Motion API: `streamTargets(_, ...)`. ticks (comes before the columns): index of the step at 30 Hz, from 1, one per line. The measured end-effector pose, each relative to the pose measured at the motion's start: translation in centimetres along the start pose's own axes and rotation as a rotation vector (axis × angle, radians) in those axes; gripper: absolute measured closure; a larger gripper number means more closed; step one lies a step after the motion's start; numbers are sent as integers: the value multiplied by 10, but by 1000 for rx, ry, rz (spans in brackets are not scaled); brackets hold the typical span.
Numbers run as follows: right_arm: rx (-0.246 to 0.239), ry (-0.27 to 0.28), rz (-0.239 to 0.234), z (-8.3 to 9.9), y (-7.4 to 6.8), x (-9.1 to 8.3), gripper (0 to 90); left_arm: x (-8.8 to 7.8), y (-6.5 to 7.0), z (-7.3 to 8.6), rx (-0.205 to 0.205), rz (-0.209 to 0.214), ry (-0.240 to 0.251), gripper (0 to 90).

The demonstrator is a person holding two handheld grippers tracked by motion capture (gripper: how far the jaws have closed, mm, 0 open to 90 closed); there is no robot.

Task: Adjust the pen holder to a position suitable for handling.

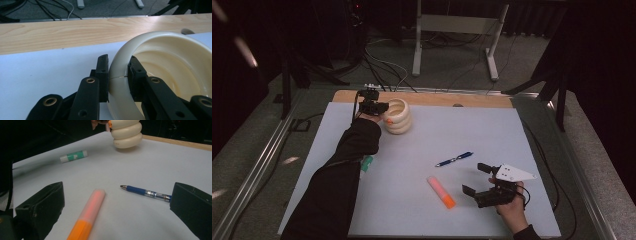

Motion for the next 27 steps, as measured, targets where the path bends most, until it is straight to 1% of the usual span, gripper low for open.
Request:
streamTargets(3,0,2,2,0,0,0,0,-1,12,0,9,24,-2,759)
streamTargets(4,0,3,1,0,0,0,0,-2,15,1,18,28,-5,759)
streamTargets(10,-4,6,3,-1,0,-1,0,-4,32,5,29,57,-19,764)
streamTargets(11,-4,6,3,-1,0,-1,0,-4,32,5,29,57,-19,764)
streamTargets(12,-2,7,4,-1,1,0,0,-4,39,9,35,63,-29,764)
streamTargets(13,-2,8,5,-1,1,0,0,-4,43,10,43,68,-33,764)
streamTargets(16,-4,8,6,-2,0,0,0,-6,53,12,59,77,-38,763)
streamTargets(17,-4,8,6,-2,0,0,0,-6,53,12,59,77,-38,763)
streamTargets(19,-6,10,7,-2,0,0,0,-8,60,15,66,83,-40,763)
streamTargets(21,-7,11,8,-2,0,0,0,-9,64,17,75,79,-52,763)
streamTargets(27,-8,19,11,-3,1,-1,0,-11,71,24,91,52,-64,762)
Point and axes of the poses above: each handheld gripper's, and its own axes: x roughly forward along the jaws, z roughly out of its underside, y roughly to its right, the point moved 10 cm from there along x, roughly forward along the jaws, and after that the axes turned 9 degrees about y, right-handed, at the moved point
